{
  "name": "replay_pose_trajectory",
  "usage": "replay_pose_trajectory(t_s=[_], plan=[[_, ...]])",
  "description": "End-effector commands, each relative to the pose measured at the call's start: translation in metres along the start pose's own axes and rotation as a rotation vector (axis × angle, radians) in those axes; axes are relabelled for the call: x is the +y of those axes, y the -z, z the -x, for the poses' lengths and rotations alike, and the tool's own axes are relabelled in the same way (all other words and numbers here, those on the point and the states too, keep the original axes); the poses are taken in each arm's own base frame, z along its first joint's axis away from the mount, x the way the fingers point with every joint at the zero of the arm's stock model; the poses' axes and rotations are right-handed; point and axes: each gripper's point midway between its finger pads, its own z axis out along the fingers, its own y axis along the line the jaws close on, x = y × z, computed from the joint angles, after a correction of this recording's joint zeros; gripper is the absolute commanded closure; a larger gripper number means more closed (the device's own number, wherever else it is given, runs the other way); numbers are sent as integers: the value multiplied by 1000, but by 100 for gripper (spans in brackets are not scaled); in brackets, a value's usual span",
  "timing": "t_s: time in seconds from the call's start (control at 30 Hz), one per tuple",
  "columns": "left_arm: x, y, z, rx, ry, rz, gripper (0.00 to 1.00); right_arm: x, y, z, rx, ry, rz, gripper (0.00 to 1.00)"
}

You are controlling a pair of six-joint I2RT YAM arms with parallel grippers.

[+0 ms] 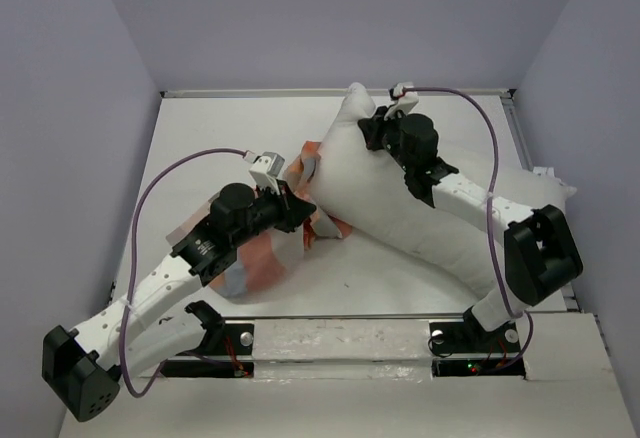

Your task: Put the pillow into the pillowcase

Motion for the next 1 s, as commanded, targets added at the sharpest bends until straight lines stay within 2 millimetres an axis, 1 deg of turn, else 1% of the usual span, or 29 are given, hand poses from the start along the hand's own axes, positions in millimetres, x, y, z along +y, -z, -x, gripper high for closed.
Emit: replay_pose_trajectory(t_s=[0.0,0.03,0.07,0.1,0.13,0.17,0.2,0.23,0.27,0.3,0.33,0.37,0.4,0.43,0.47,0.5,0.53,0.57,0.6,0.63,0.67,0.7,0.73,0.77,0.8,0.83,0.9,0.97], plan=[[-36,-10,10,1,-6,-158,100,29,16,33,-153,-43,52,100],[-33,-10,6,11,-16,-148,100,28,24,27,-134,-64,55,100],[-27,-10,0,24,-17,-129,98,27,30,27,-134,-73,51,100],[-18,-8,-9,53,-17,-91,86,25,35,27,-130,-77,42,100],[-16,-3,-12,58,-24,-84,73,25,41,29,-121,-80,39,100],[-9,-1,-24,88,-22,-68,53,26,50,30,-83,-78,35,100],[-4,3,-36,131,-17,-52,20,31,55,27,-50,-79,57,100],[-3,9,-39,144,-21,-52,6,34,63,25,-17,-93,68,100],[-7,13,-35,142,-26,-59,1,36,68,24,-10,-102,82,100],[-12,20,-33,154,-29,-70,1,36,73,13,13,-110,89,100],[-23,28,-20,126,-40,-101,1,35,76,9,22,-117,86,100],[-45,38,10,65,-66,-151,1,38,81,7,28,-129,92,100],[-56,45,27,33,-81,-169,1,38,82,1,42,-133,98,100],[-63,51,39,19,-92,-172,1,46,85,-10,74,-135,134,100],[-81,59,70,-40,-121,-195,1,52,87,-17,95,-141,149,100],[-83,60,80,-50,-127,-173,1,54,88,-23,110,-139,151,100],[-82,52,86,-39,-131,-150,1,55,90,-28,121,-137,148,100],[-89,54,104,-71,-141,-143,2,58,93,-31,126,-138,153,100],[-76,48,108,-75,-152,-66,2,62,95,-35,133,-136,160,100],[-67,35,112,-62,-157,-8,5,58,97,-39,136,-133,146,100],[-52,27,115,-70,-164,76,7,61,99,-42,142,-132,150,100],[-41,20,111,-42,-201,122,11,62,100,-45,145,-131,149,100],[-23,3,103,3,-217,193,20,56,101,-49,147,-123,125,100],[-12,-3,100,22,-227,243,27,58,101,-51,150,-119,125,100],[-8,-11,94,58,-237,253,35,53,101,-56,154,-114,101,100],[2,-28,78,132,-257,261,44,54,102,-59,161,-110,98,100],[16,-38,58,222,-267,298,58,46,103,-66,172,-115,61,100],[32,-41,45,263,-274,353,67,39,106,-75,196,-135,22,100]])
